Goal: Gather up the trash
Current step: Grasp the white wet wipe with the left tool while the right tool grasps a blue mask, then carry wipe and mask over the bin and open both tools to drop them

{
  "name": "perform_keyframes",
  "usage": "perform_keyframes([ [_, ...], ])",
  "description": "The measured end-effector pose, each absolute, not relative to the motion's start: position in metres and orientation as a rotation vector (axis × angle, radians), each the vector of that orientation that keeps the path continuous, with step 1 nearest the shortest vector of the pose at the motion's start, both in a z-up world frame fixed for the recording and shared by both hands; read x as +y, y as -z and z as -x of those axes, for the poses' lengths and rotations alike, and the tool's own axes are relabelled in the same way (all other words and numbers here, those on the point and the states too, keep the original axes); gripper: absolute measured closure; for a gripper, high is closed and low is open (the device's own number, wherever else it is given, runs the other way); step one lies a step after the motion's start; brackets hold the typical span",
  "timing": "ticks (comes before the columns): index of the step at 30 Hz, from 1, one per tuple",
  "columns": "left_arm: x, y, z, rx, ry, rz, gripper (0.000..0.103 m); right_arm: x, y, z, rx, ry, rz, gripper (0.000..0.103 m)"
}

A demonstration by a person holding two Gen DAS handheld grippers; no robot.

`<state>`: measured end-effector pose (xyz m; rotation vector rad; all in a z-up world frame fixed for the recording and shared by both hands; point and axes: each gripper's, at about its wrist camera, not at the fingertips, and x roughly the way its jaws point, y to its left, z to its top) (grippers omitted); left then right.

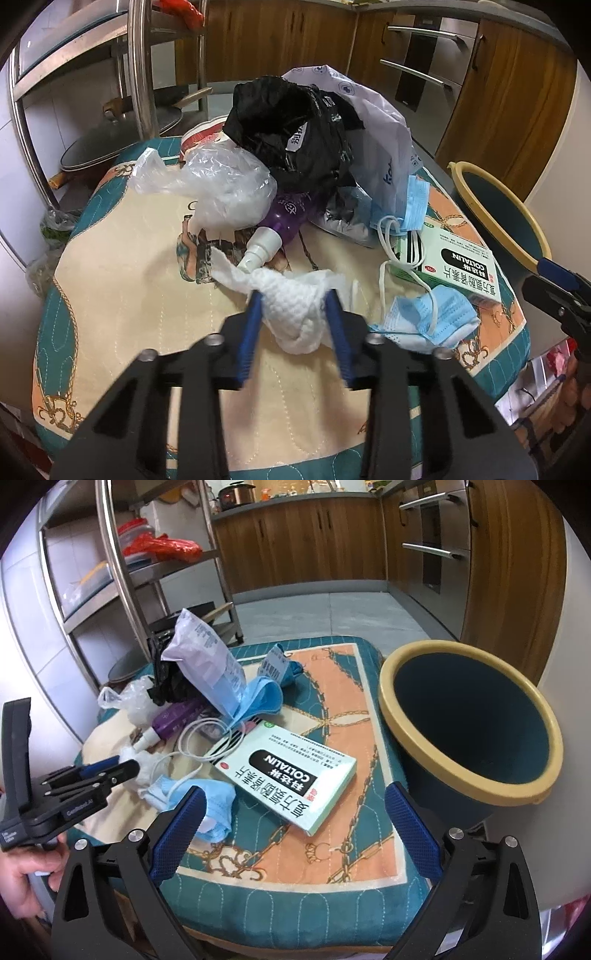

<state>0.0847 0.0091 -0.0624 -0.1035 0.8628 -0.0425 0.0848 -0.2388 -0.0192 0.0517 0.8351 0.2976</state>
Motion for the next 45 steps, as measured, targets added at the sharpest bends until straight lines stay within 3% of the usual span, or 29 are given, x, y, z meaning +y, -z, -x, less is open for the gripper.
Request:
perform_keyframes([
  [4, 0.015, 0.056, -0.082, 0.843, 0.037, 0.131, 0.081, -0.237, 0.017, -0.086, 0.831, -0.316, -0.067, 0.006],
  [16, 0.052, 0.029, -0.066, 0.727, -0.083, 0.245, 0.081, -0.218, 0.014, -0.092, 0.851, -0.403, -0.099, 0.009],
  [18, 0.054, 0.029, -0.065, 0.725, -0.088, 0.253, 0.081, -0.205, 0.021, -0.089, 0.887, -0.451, -0.081, 0.014],
  [20, 0.055, 0.029, -0.064, 0.724, -0.09, 0.258, 0.081, -0.194, 0.027, -0.087, 0.917, -0.486, -0.053, 0.029],
  [27, 0.056, 0.03, -0.059, 0.728, -0.084, 0.255, 0.081, -0.165, 0.048, -0.087, 0.994, -0.548, 0.015, 0.04],
  [30, 0.056, 0.03, -0.059, 0.73, -0.083, 0.254, 0.081, -0.16, 0.056, -0.089, 1.01, -0.54, 0.037, 0.056],
  [32, 0.055, 0.03, -0.059, 0.728, -0.083, 0.25, 0.081, -0.162, 0.055, -0.089, 1.007, -0.535, 0.033, 0.074],
  [45, 0.038, 0.005, -0.056, 0.669, -0.047, 0.225, 0.081, -0.205, -0.007, -0.088, 0.827, -0.533, -0.127, 0.079],
])
